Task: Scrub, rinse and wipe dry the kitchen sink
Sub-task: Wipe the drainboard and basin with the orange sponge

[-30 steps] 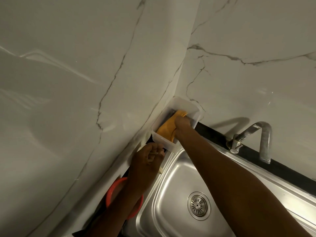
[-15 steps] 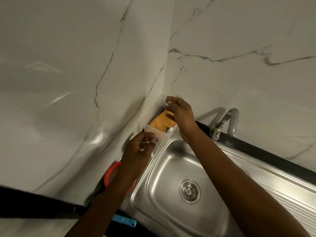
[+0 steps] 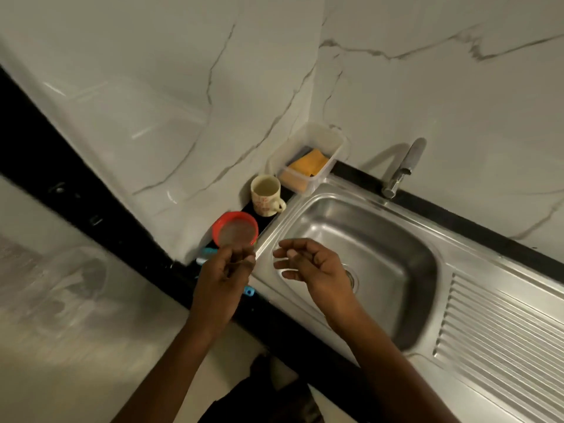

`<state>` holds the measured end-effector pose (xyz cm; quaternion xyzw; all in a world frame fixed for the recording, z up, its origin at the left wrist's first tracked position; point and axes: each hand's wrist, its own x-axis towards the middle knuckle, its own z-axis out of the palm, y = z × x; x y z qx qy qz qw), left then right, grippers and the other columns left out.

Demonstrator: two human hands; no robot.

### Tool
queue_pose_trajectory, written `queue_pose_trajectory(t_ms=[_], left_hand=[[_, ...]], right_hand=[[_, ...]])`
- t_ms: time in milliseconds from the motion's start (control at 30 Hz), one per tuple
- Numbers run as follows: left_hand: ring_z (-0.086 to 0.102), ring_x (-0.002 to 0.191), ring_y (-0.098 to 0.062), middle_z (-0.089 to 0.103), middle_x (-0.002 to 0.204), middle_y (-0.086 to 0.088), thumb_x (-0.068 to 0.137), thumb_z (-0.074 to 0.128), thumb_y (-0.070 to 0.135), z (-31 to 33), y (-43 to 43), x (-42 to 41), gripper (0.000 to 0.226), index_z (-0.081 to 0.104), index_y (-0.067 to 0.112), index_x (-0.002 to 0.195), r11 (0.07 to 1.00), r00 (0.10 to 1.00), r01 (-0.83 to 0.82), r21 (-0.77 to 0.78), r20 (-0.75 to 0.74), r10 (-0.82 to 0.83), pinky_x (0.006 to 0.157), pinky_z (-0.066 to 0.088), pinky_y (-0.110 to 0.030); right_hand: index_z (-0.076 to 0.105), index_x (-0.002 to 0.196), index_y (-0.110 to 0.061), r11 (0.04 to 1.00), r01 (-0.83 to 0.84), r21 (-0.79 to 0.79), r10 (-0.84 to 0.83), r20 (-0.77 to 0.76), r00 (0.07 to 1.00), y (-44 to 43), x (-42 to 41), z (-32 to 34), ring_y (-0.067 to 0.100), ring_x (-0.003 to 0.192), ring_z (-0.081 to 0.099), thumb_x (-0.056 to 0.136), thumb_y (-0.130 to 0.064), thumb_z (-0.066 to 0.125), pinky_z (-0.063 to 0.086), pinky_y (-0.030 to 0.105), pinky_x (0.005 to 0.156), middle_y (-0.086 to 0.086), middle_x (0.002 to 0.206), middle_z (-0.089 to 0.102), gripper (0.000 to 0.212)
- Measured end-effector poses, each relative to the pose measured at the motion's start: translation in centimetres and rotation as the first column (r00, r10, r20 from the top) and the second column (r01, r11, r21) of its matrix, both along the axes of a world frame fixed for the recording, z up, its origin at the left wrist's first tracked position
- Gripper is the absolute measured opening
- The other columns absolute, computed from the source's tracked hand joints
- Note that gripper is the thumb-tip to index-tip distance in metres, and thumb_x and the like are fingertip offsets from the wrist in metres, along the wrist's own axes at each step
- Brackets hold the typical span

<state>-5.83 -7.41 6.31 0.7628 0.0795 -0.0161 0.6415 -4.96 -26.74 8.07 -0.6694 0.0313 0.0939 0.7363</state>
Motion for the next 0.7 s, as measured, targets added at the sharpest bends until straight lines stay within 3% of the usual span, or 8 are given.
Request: queue_pose_trajectory(t_ms=[133, 233, 300, 367, 467, 567, 700], left_hand=[[0.074, 0.103, -0.015, 0.076, 0.107, 0.007, 0.100, 0.068, 0.018, -1.3, 3.0, -3.7, 0.016, 0.074, 0.026, 0.112, 0.998, 0.997, -0.064, -0.021, -0.041, 0.063, 0.093, 0.062, -0.049], [0.074, 0.100, -0.018, 0.076, 0.106, 0.006, 0.100, 0.069, 0.020, -2.5, 5.6, -5.0, 0.018, 0.074, 0.029, 0.115, 0.995, 0.994, -0.097, 0.008, -0.058, 0.097, 0.090, 0.062, -0.054], [0.074, 0.097, -0.022, 0.076, 0.103, 0.002, 0.099, 0.071, 0.021, -3.3, 7.1, -5.3, 0.018, 0.075, 0.034, 0.111, 0.993, 0.991, -0.120, 0.009, -0.063, 0.120, 0.088, 0.062, -0.057], [0.074, 0.096, -0.022, 0.076, 0.101, 0.002, 0.099, 0.071, 0.020, -3.9, 8.5, -5.1, 0.022, 0.075, 0.041, 0.106, 0.991, 0.988, -0.131, 0.020, -0.077, 0.132, 0.088, 0.062, -0.056], [0.074, 0.100, -0.015, 0.077, 0.103, 0.007, 0.099, 0.071, 0.018, -4.6, 10.7, -4.5, 0.027, 0.074, 0.044, 0.104, 0.994, 0.988, -0.103, 0.046, -0.107, 0.107, 0.092, 0.061, -0.054], [0.073, 0.103, -0.014, 0.078, 0.106, 0.008, 0.096, 0.073, 0.025, -4.7, 12.3, -3.5, 0.024, 0.074, 0.047, 0.104, 0.995, 0.989, -0.084, 0.056, -0.117, 0.090, 0.093, 0.060, -0.054], [0.073, 0.103, -0.012, 0.077, 0.107, 0.011, 0.100, 0.070, 0.020, -4.6, 13.3, -2.2, 0.025, 0.074, 0.044, 0.106, 0.996, 0.991, -0.054, 0.070, -0.121, 0.062, 0.093, 0.061, -0.051]], right_hand=[[0.073, 0.114, -0.014, 0.994, -0.056, -0.093, 0.053, -0.034, 0.998, 2.9, -2.1, -3.4, 0.025, 0.098, 0.075, 0.105, -0.008, 0.058, 0.061, 0.038, 0.088, 0.005, 0.107, 0.078, 0.019], [0.075, 0.112, -0.026, 0.932, -0.099, -0.349, 0.106, 0.001, 0.994, 5.1, -2.6, -5.7, 0.008, 0.095, 0.073, 0.101, -0.021, 0.066, 0.061, 0.031, 0.087, -0.009, 0.102, 0.078, 0.015], [0.074, 0.116, -0.030, 0.838, -0.118, -0.533, 0.154, 0.024, 0.988, 6.6, -2.3, -6.5, -0.002, 0.095, 0.070, 0.098, -0.028, 0.069, 0.055, 0.016, 0.083, -0.017, 0.105, 0.074, 0.018], [0.070, 0.128, -0.029, 0.732, -0.134, -0.668, 0.210, 0.035, 0.977, 8.0, -1.6, -7.3, 0.001, 0.101, 0.067, 0.097, -0.032, 0.069, 0.049, 0.012, 0.085, -0.013, 0.117, 0.070, 0.031], [0.061, 0.141, -0.026, 0.515, -0.156, -0.843, 0.353, 0.043, 0.935, 10.3, 0.1, -9.0, 0.015, 0.115, 0.059, 0.098, -0.035, 0.064, 0.046, 0.022, 0.091, -0.005, 0.130, 0.065, 0.044], [0.061, 0.137, -0.022, 0.308, -0.156, -0.938, 0.439, -0.005, 0.898, 12.1, 1.8, -10.3, 0.021, 0.111, 0.059, 0.098, -0.035, 0.059, 0.054, 0.035, 0.086, 0.000, 0.123, 0.065, 0.041], [0.062, 0.132, -0.019, 0.163, -0.166, -0.973, 0.491, -0.066, 0.868, 13.3, 3.0, -11.1, 0.024, 0.108, 0.059, 0.098, -0.030, 0.059, 0.056, 0.039, 0.082, 0.005, 0.125, 0.063, 0.035]])
